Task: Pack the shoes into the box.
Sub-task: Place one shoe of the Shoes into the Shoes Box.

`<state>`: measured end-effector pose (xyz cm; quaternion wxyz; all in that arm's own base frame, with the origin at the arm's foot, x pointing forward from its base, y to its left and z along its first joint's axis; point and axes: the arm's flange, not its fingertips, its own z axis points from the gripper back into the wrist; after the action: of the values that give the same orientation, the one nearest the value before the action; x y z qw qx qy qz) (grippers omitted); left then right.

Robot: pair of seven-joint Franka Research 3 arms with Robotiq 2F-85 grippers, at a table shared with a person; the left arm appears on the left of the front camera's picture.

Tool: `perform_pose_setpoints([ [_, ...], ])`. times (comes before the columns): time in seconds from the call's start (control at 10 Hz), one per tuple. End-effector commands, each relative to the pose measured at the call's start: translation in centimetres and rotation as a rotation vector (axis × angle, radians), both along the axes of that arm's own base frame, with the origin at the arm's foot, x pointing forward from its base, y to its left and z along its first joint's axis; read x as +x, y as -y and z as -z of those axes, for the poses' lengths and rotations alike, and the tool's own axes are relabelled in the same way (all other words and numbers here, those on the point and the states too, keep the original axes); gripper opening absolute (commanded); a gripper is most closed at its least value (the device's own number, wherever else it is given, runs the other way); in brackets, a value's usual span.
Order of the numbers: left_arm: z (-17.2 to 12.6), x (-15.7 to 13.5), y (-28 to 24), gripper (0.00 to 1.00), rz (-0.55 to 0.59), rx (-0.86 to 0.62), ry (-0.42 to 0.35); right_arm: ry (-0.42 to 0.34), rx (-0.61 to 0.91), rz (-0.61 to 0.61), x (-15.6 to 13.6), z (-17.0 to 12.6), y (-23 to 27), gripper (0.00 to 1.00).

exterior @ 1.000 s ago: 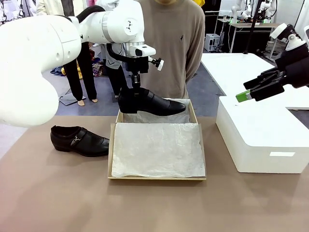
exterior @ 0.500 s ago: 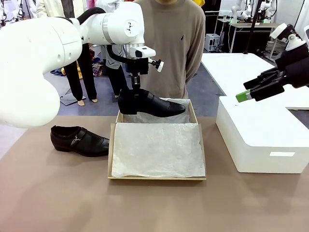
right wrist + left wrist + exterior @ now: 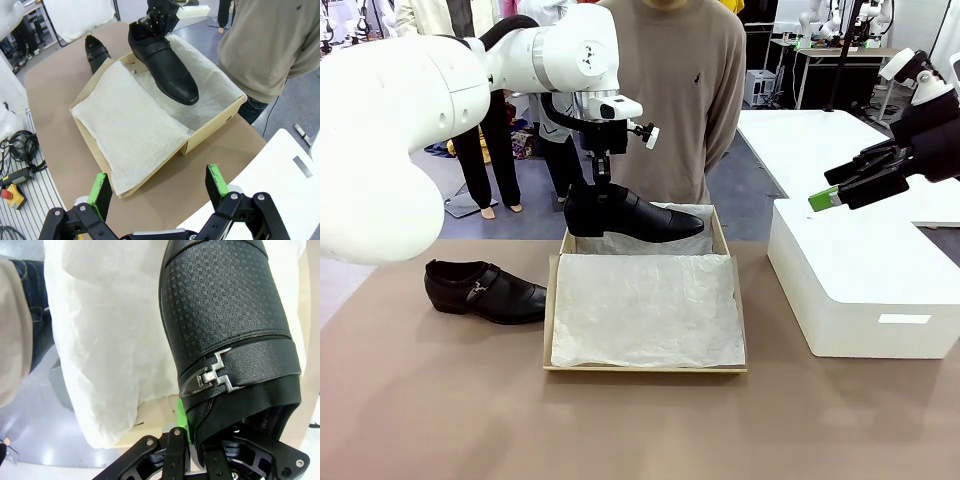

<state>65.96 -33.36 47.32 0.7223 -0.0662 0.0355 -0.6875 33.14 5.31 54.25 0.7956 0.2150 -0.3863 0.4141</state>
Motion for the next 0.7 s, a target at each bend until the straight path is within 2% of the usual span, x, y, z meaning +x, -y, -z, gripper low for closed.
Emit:
perform_pose_setpoints([
  [0.0,-0.1,0.2,0.1,0.00,0.010,-0.002,0.012,0.012,0.009,-0.016,0.2,0.1,0.0,1.00],
  [0.6,-0.1,1.4,3.3,0.00,0.066,-0.003,0.030,0.012,0.009,-0.016,0.2,0.1,0.0,1.00],
])
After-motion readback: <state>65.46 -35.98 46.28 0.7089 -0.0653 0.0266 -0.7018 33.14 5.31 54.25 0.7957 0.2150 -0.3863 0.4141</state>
